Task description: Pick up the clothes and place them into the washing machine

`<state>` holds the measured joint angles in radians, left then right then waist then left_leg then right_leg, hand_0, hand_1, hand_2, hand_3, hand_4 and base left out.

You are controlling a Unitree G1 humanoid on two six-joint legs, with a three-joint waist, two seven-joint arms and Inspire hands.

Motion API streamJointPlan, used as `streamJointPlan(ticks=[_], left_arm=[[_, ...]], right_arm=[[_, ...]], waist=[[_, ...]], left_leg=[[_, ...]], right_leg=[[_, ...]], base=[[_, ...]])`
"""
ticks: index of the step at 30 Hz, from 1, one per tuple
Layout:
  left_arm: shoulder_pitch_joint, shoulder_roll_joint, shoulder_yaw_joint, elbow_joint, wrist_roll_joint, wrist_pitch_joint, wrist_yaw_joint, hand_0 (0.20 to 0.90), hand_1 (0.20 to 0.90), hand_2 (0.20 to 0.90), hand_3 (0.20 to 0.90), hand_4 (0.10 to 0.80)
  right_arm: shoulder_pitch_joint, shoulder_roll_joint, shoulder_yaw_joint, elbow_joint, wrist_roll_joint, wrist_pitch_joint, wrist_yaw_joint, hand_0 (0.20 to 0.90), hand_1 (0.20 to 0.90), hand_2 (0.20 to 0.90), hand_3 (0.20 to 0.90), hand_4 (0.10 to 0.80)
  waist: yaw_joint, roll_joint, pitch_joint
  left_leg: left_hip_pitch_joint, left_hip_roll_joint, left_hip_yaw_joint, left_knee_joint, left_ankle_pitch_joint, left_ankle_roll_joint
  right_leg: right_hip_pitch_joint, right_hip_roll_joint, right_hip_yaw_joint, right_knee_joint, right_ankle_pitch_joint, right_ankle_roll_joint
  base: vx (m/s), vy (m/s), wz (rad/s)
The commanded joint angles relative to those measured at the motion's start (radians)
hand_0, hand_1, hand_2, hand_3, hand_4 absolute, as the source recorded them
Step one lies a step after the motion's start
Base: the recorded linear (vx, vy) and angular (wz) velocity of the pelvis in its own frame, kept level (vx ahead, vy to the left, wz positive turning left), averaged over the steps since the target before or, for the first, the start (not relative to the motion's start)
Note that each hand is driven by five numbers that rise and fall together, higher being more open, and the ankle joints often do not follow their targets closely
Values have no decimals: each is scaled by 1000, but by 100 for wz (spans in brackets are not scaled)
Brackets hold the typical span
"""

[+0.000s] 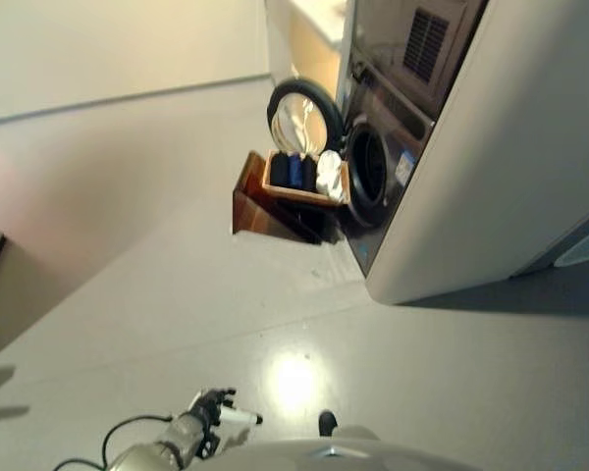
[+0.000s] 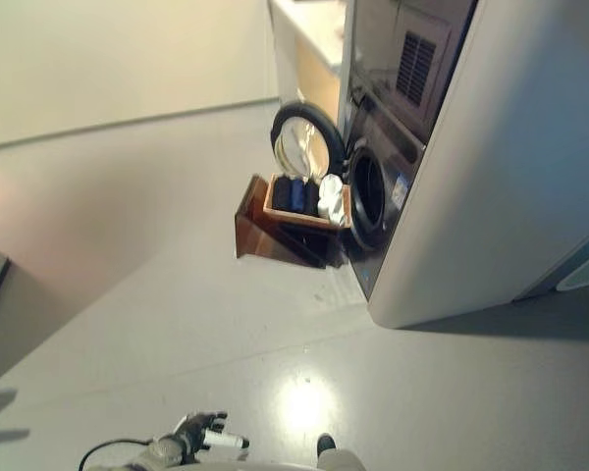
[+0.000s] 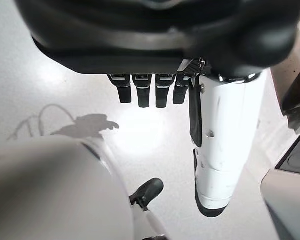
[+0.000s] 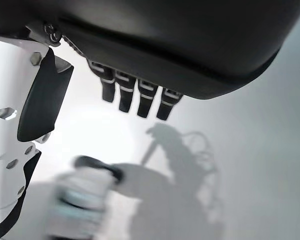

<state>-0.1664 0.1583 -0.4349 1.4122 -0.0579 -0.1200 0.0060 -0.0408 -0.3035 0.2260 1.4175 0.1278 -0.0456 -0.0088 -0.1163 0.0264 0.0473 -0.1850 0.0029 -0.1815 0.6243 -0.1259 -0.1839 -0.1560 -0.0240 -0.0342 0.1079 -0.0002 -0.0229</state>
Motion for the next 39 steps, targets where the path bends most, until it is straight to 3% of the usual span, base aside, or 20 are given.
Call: streamJointPlan(ticks=[1,6,7,10,12,14,17,19,20,21,23,26,27,29,30,31,32,34,37,39], left_arm=[[15,75,-5,-90,-26,-34,34,900,900,900,900,800],[7,83,-7,-65,-24,-39,50,900,900,900,900,800],[6,87,-8,-60,-19,-37,52,900,900,900,900,800],[25,80,-4,-31,-12,-33,50,900,900,900,900,800],[34,79,1,-19,-10,-32,47,900,900,900,900,800],[44,90,24,4,-14,-31,45,900,900,900,900,800],[38,107,21,15,-2,-28,40,900,900,900,900,800],[39,121,25,12,2,-23,38,900,900,900,900,800],[39,121,25,12,2,-23,38,900,900,900,900,800],[37,137,35,1,3,-21,38,900,900,900,900,800],[30,149,40,-2,6,-16,41,900,900,900,900,800],[25,158,39,-12,9,-15,41,900,900,900,900,800],[26,159,34,-13,12,-15,38,900,900,900,900,800],[24,160,31,-19,13,-15,36,900,900,900,900,800],[25,160,31,-19,13,-15,36,900,900,900,900,800],[16,158,23,-33,23,-24,42,900,900,900,900,800],[7,156,15,-38,29,-31,44,900,900,900,900,800],[-2,152,5,-51,35,-39,41,900,900,900,900,800],[-6,142,4,-49,38,-43,36,900,900,900,900,800],[-6,133,4,-49,32,-51,36,900,900,900,900,800]], right_arm=[[-61,-53,46,-36,24,-47,-48,900,900,900,900,800],[-77,-56,68,-41,41,-54,-65,900,900,900,900,800],[-75,-48,86,-41,34,-54,-72,900,900,900,900,800],[-82,-27,112,-18,16,-50,-73,900,900,900,900,800],[-80,-16,119,-18,11,-50,-71,900,900,900,900,800],[-82,6,125,-26,7,-54,-62,900,900,900,900,800],[-76,21,110,-26,16,-52,-50,900,900,900,900,800],[-69,28,100,-15,17,-49,-40,900,900,900,900,800],[-69,28,100,-15,17,-49,-40,900,900,900,900,800],[-66,30,99,-12,9,-45,-32,900,900,900,900,800],[-66,30,83,-6,12,-43,-31,900,900,900,900,800],[-58,24,71,-6,12,-46,-31,900,900,900,900,800],[-44,19,54,-6,10,-45,-35,900,900,900,900,800],[-27,13,40,4,5,-44,-38,900,900,900,900,800],[-27,13,40,4,5,-44,-38,900,900,900,900,800],[-18,10,28,14,1,-43,-41,900,900,900,900,800],[-13,8,22,23,-3,-40,-43,900,900,900,900,800],[-3,6,10,33,-12,-35,-45,900,900,900,900,800],[-1,5,-2,38,-18,-30,-44,900,900,900,900,800],[-1,9,-3,36,-21,-32,-43,900,900,900,900,800]], waist=[[57,-61,53],[97,-68,68],[119,-48,64],[160,-35,48],[165,-42,44],[185,-56,10],[181,-85,-20],[178,-102,-36],[178,-102,-37],[177,-102,-35],[164,-83,-13],[142,-56,10],[130,-30,20],[112,-15,28],[107,-18,33],[88,-19,47],[77,-38,44],[52,-56,49],[36,-45,55],[13,-49,34]], left_leg=[[-10,-5,102,86,189,145],[-181,40,224,-225,189,144],[-176,43,253,-485,243,141],[-215,19,222,-672,291,139],[-212,7,217,-678,302,139],[-185,-9,161,-669,329,154],[-164,-24,182,-614,293,175],[-140,-44,205,-593,246,197],[-141,-44,206,-593,246,197],[-109,-58,212,-577,203,218],[-55,-60,206,-571,163,243],[12,-52,198,-580,136,258],[67,-41,205,-583,107,264],[124,-34,207,-585,74,256],[131,-37,202,-585,70,255],[175,-46,193,-574,35,244],[200,-68,192,-575,18,237],[266,-87,166,-584,-20,227],[325,-79,146,-600,-47,214],[387,-70,109,-616,-62,197]], right_leg=[[-4,-19,80,-148,76,1],[95,2,93,-151,-2,20],[161,37,109,-163,-45,29],[253,56,164,-170,-102,46],[283,48,177,-168,-120,51],[316,27,219,-147,-143,61],[313,-23,243,-83,-106,103],[289,-58,263,8,-7,131],[288,-58,263,8,-7,131],[247,-67,264,132,83,145],[176,-55,234,305,172,147],[109,-42,176,431,177,148],[40,-75,89,473,155,131],[-41,-94,5,398,41,102],[-34,-98,1,403,32,101],[-73,-105,-57,285,-7,101],[-109,-115,-80,162,25,109],[-140,-125,-98,-26,91,129],[-145,-111,-102,-151,150,150],[-169,-90,-35,-142,178,146]], base=[[339,-94,-26],[371,-5,7],[517,64,-7],[573,94,-22],[396,111,-47],[514,215,-74],[410,219,-125],[322,181,-92],[343,192,-49],[327,206,-34],[360,269,-27],[272,220,-7],[363,217,-14],[400,178,-39],[400,54,-17],[409,-12,-1],[529,-16,5],[448,-59,9],[335,-41,41],[459,-104,23]])
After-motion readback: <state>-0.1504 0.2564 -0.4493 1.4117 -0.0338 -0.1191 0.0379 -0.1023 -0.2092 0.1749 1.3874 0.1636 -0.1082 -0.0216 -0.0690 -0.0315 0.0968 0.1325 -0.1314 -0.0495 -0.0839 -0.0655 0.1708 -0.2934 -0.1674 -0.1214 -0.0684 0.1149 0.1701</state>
